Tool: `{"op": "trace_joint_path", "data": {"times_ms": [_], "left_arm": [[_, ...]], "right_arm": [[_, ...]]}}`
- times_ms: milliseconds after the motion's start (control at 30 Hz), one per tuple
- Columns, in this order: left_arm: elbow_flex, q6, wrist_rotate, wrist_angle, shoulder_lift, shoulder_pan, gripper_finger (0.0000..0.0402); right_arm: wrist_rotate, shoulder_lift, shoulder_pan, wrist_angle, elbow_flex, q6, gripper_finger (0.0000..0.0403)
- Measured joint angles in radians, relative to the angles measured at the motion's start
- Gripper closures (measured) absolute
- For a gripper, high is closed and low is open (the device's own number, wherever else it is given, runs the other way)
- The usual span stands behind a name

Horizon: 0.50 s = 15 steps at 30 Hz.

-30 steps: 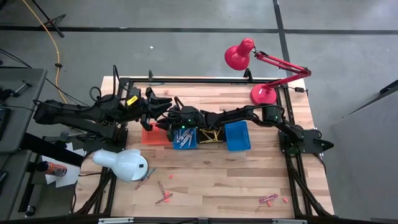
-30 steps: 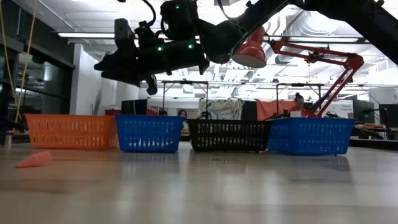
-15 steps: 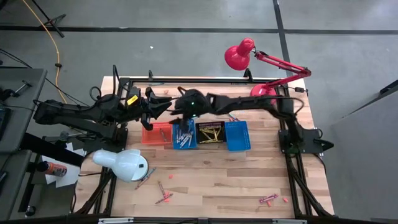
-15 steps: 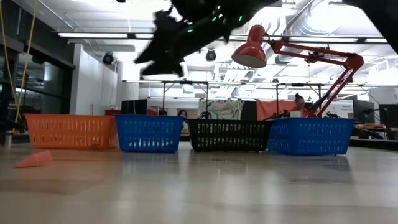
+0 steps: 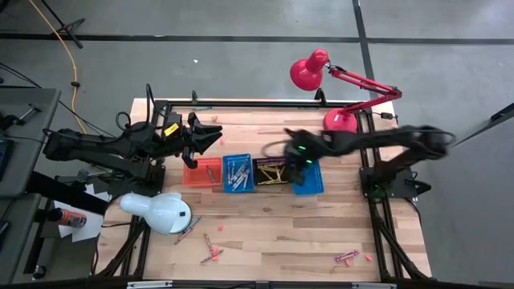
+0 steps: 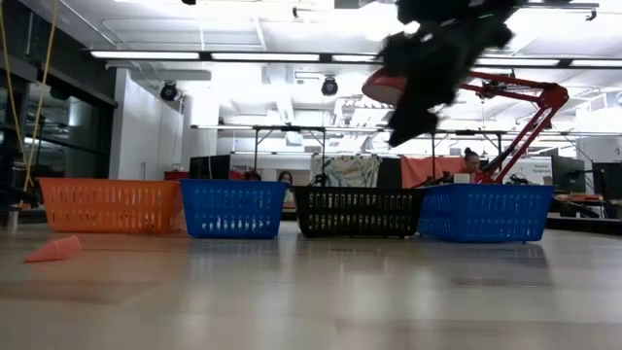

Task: Sort crayons
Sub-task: Put the blue crayon into the orange bin

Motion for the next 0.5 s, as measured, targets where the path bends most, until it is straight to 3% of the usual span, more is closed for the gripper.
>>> {"op": "trace_joint_path", "data": {"times_ms": [133,267,400,500], "left_arm": [[0.0,0.0,-0.017,0.0,0.0,0.0,0.03],[0.0,0.0,-0.057,-0.001,0.013,0.0,0.03],[0.0,0.0,-0.077,0.004,0.029,0.0,0.03],[0.0,-0.009,-0.076,-0.003,0.041,0.0,0.03]], "right_arm": [[0.163,-0.26,0.059,0.098,-0.206,0.178,0.0215],[0.344,-0.442,0.087,0.16,-0.301,0.303,0.0216],[0.402,-0.469,0.063,0.117,-0.287,0.287,0.0216],[0.405,-0.401,0.01,0.073,-0.229,0.265,0.0216]]}}
